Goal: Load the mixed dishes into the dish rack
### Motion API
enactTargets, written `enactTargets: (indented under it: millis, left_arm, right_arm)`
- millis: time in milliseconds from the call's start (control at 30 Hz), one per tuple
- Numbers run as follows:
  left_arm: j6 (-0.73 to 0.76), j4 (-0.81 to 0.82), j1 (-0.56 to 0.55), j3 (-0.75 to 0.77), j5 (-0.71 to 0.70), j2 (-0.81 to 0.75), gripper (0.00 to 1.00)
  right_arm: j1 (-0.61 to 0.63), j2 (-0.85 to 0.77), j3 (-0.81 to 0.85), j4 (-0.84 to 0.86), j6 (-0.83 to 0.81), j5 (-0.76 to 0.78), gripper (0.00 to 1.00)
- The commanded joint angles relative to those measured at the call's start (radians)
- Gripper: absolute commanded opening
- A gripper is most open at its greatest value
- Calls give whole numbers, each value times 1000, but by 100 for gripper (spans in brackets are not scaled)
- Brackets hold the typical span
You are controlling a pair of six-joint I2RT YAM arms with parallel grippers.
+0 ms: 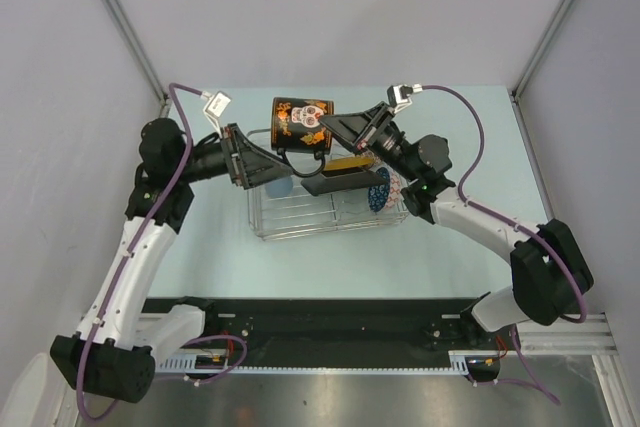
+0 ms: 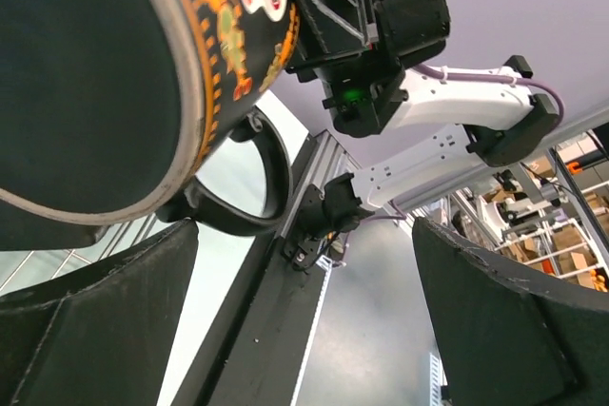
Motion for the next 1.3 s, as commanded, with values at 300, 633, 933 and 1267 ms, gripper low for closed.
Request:
enactTargets:
  millis: [300, 633, 933, 1267]
  left_arm:
    - [64, 6, -26, -29, -81, 0, 100]
    - [-111, 177, -51, -54, -100, 39, 96]
    - [-212, 244, -48, -51, -101, 30, 89]
    - [-239, 273, -28, -37, -98, 27, 65]
  right_arm:
    - [19, -37, 88, 267, 48, 49, 0]
    - [103, 47, 97, 402, -7, 156, 0]
    - [174, 144, 143, 462, -39, 201, 0]
    - [211, 204, 146, 497, 7, 221, 0]
